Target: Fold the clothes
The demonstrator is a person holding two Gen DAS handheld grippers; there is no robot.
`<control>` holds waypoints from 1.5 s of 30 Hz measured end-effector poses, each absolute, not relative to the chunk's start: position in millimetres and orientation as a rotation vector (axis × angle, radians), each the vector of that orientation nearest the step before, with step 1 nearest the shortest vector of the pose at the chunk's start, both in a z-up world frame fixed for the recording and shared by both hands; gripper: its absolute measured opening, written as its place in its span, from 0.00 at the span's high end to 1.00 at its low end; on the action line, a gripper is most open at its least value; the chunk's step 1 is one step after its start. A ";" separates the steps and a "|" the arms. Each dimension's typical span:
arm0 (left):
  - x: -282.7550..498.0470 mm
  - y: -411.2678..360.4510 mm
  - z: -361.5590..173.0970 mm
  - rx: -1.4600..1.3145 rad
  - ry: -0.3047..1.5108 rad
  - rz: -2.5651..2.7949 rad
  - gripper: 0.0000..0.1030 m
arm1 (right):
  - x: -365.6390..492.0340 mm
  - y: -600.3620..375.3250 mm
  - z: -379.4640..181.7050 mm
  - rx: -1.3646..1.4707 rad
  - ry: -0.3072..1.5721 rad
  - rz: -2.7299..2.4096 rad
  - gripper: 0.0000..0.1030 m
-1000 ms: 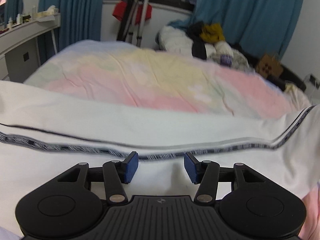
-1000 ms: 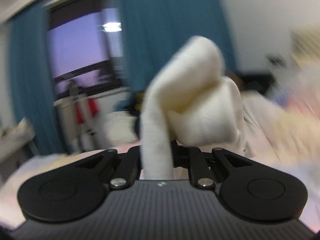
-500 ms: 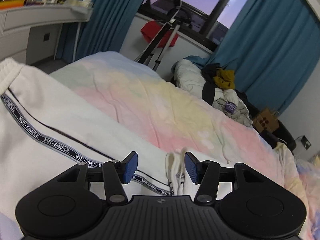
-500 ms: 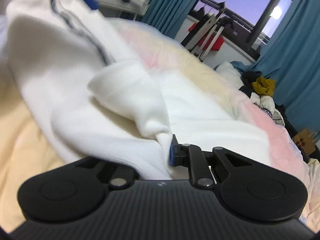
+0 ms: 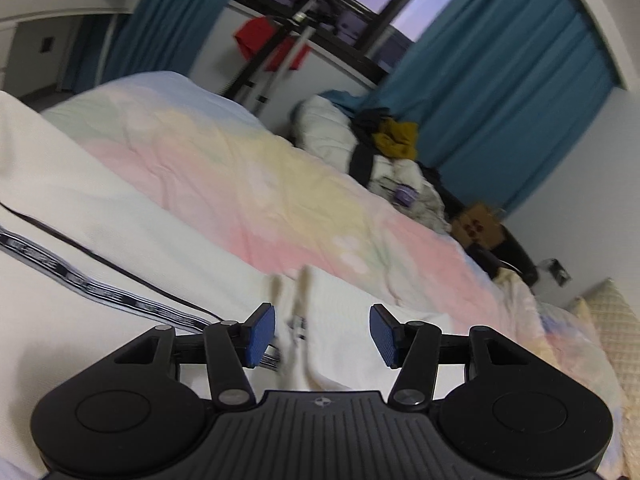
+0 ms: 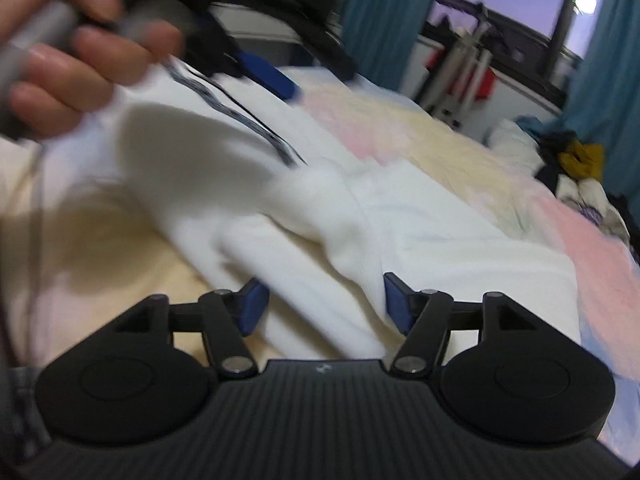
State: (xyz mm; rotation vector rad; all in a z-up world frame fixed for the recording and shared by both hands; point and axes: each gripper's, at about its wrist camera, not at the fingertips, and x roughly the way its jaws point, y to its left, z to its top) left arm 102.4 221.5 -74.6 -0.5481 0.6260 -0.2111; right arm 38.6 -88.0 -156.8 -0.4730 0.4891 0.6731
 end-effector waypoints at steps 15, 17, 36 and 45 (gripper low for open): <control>108.1 207.4 -90.7 -0.490 0.681 -0.171 0.45 | 76.0 -78.5 -175.4 -0.455 0.536 0.709 0.45; 107.0 207.8 -91.7 -0.496 0.680 -0.168 0.45 | 79.4 -79.8 -169.5 -0.436 0.517 0.676 0.81; 89.4 228.7 -79.3 -0.502 0.667 -0.057 0.37 | 79.4 -102.1 -164.1 -0.209 0.629 0.743 0.71; 29.0 305.4 -70.9 -0.655 0.743 0.176 0.16 | 68.5 -128.2 -134.4 -0.049 0.578 0.829 0.24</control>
